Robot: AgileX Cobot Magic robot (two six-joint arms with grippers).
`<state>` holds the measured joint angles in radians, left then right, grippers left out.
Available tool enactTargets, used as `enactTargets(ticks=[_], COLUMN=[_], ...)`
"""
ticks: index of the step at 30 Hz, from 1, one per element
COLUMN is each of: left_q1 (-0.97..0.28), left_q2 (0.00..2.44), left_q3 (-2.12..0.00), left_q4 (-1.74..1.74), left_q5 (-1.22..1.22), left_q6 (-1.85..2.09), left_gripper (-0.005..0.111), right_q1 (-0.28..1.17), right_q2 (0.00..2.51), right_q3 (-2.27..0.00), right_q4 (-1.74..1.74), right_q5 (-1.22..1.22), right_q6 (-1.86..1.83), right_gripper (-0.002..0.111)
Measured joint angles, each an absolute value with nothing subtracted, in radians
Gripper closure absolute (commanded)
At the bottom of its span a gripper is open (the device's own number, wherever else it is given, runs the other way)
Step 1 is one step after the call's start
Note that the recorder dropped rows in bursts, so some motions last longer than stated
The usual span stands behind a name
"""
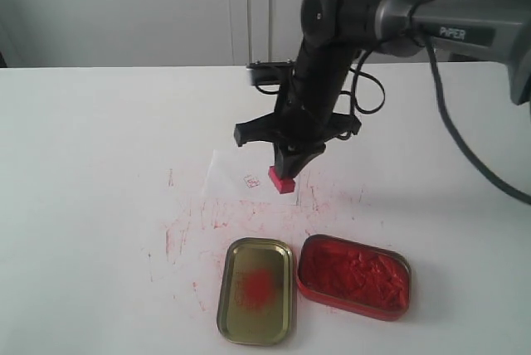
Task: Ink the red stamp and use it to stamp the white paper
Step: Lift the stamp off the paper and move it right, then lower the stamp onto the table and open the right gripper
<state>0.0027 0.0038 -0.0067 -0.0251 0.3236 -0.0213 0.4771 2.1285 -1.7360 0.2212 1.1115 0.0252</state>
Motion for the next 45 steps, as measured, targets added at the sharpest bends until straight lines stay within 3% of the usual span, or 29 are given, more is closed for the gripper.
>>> enactTargets(ticks=[21, 45], left_q1=[0.003, 0.003], left_q2=[0.004, 0.004], left_q3=[-0.007, -0.007], left_q4=[-0.025, -0.025], left_q5=[0.324, 0.324], left_q6=[-0.021, -0.021], left_gripper=[0.107, 0.107], right_q1=[0.166, 0.116], right_q2=[1.970, 2.033], right_q3=[-1.282, -1.177], right_q4=[0.720, 1.001], right_q5=[0.882, 0.753], right_q6=[-0.406, -0.588], right_gripper=[0.108, 0.108])
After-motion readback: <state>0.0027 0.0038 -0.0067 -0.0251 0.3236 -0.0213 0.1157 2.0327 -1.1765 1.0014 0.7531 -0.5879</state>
